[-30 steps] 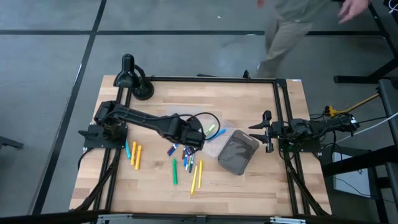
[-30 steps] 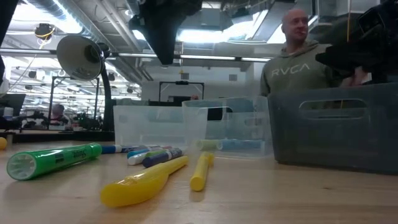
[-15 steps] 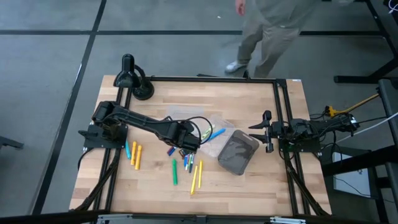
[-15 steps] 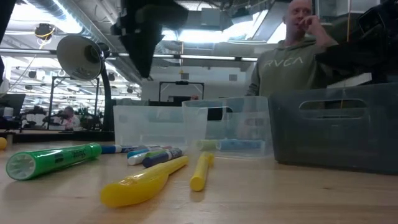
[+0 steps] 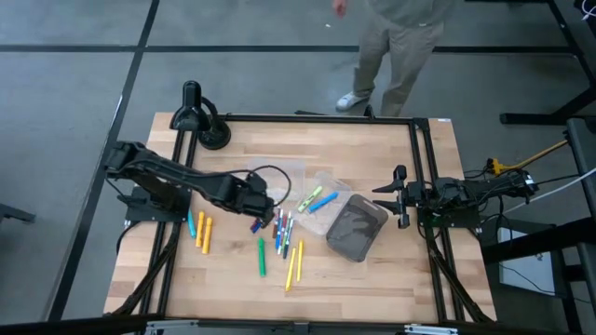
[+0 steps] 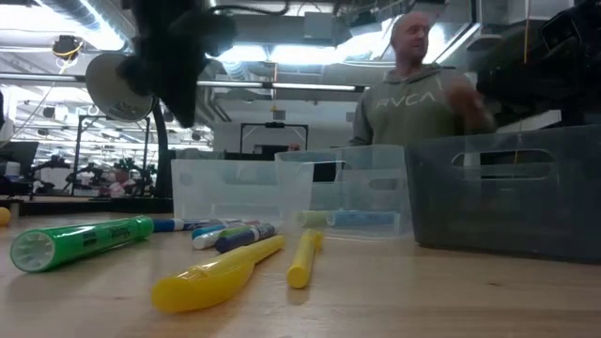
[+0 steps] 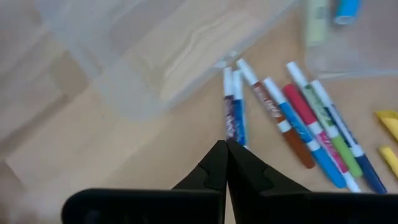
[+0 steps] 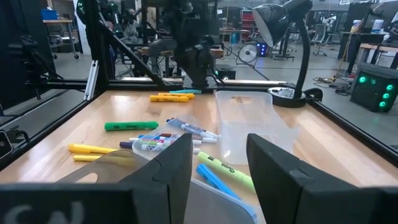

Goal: Pick & Place Markers
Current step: Put the right yellow highlighter pen into the right transparent bin

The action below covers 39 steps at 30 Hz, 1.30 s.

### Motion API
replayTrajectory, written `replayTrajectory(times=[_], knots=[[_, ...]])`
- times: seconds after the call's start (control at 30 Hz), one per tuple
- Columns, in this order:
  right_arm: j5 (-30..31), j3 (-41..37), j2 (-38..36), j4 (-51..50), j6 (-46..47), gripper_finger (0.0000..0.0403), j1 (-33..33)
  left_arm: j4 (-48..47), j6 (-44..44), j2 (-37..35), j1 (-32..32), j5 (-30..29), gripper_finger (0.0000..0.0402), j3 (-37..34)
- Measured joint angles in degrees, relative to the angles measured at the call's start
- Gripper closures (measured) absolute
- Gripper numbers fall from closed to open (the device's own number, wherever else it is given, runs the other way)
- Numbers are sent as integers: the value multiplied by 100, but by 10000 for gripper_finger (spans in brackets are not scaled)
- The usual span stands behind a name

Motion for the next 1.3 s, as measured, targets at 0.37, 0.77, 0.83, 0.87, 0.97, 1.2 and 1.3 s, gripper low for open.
replayTrajectory(times=[0.37,0.77,0.83,0.87,0.97,1.2,1.3], knots=[[-1,0,0,0,0,251,0,-22,-1069,-172,0,965,391,-1131],[0,0,0,0,0,251,0,-49,-2009,-168,-40,2291,370,-1469],[0,0,0,0,0,251,0,-67,-2113,-168,-104,2415,357,-1521],[0,0,0,0,0,251,0,-67,-2156,-168,-141,2421,350,-1549],[0,0,0,0,0,251,0,-180,-2385,-166,-274,2425,329,-1559],[0,0,0,0,0,251,0,-570,-2895,-166,-602,2448,288,-1559],[0,0,0,0,0,251,0,-567,-2952,-166,-724,2528,277,-1559]])
